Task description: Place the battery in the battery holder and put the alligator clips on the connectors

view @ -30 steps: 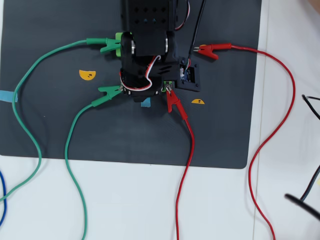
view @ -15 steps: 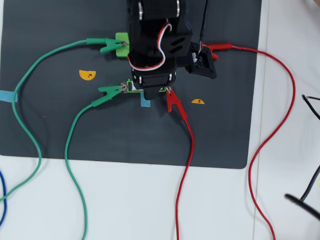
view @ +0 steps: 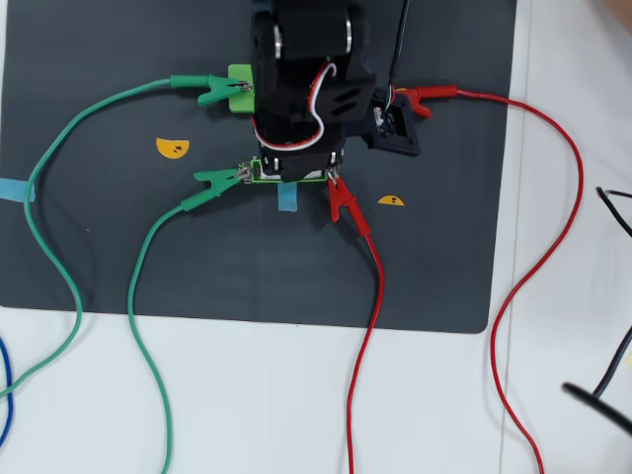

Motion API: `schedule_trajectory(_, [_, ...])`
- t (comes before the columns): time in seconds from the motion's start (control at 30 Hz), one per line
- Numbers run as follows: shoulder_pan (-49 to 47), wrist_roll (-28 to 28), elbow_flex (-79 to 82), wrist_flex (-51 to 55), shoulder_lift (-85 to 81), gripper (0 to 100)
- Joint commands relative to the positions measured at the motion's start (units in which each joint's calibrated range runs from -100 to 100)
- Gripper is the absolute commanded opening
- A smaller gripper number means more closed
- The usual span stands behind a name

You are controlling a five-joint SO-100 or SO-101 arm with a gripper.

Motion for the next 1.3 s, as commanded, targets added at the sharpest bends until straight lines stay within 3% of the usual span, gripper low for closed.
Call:
schedule_trajectory(0.0, [0.6,0.3,-0.9,-3.1,1.5,1])
schedule_trajectory(1.27, [0.6,0.3,-3.2,-3.5,8.7,1])
